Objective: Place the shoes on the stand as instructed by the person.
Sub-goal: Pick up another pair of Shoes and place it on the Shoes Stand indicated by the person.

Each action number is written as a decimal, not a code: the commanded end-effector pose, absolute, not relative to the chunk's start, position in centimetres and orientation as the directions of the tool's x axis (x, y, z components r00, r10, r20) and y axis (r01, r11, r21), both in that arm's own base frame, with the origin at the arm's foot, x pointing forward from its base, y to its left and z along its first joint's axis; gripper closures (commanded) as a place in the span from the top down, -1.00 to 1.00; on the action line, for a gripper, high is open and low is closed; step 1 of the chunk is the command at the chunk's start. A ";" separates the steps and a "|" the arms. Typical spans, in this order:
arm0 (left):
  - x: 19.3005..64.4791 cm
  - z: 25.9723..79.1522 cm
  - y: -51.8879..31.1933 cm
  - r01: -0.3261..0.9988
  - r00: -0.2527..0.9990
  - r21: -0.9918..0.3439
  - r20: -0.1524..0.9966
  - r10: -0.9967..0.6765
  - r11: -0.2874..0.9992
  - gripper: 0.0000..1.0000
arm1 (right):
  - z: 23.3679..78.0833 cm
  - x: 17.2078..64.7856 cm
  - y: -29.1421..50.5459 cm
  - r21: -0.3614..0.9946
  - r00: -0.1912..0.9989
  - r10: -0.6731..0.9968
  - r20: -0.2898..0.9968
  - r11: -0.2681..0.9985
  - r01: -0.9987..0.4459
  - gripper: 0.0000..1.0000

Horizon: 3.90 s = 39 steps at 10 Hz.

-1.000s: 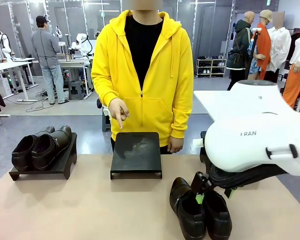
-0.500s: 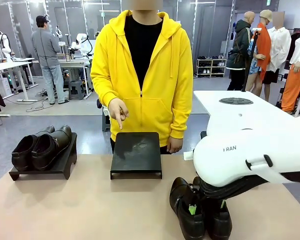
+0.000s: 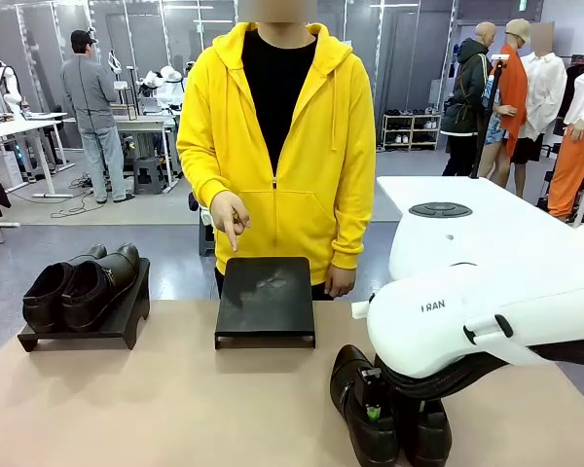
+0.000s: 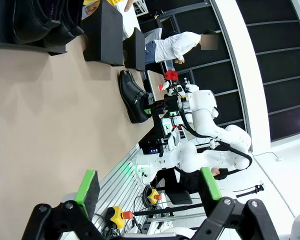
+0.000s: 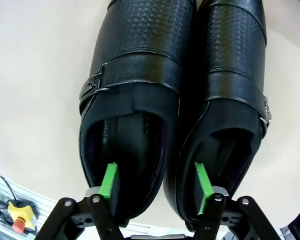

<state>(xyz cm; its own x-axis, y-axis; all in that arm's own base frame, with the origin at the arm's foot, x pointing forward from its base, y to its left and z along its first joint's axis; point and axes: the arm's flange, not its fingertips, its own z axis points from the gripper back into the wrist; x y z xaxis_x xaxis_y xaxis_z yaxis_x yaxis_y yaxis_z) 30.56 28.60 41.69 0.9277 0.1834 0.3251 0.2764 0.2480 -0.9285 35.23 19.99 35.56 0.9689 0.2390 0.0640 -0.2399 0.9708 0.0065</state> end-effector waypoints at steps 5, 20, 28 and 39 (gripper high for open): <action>30.0 41.8 28.4 0.281 0.929 -0.927 0.328 0.172 0.248 1.00 | 34.9 36.5 20.2 0.014 0.986 0.149 0.075 0.988 -0.151 -1.00; 30.0 41.8 28.4 0.281 0.929 -0.927 0.328 0.172 0.248 1.00 | 42.9 35.5 18.7 -0.010 0.966 0.196 0.171 0.980 -0.197 -0.87; 30.0 41.8 28.4 0.281 0.929 -0.927 0.328 0.172 0.248 1.00 | 55.9 44.6 33.6 -0.042 0.918 0.201 0.341 0.979 -0.199 -0.87; 30.0 41.8 28.4 0.281 0.929 -0.927 0.328 0.172 0.248 1.00 | 46.3 56.0 44.4 -0.034 0.878 0.110 0.465 0.994 -0.107 -0.87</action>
<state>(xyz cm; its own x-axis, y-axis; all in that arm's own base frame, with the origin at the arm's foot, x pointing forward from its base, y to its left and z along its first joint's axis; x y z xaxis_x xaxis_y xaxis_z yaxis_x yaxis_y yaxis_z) 30.55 28.58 41.69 0.9277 0.1835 0.3251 0.2764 0.2478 -0.9286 55.36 43.51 45.37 0.9069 0.1690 0.3860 -0.1688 0.9850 -0.0345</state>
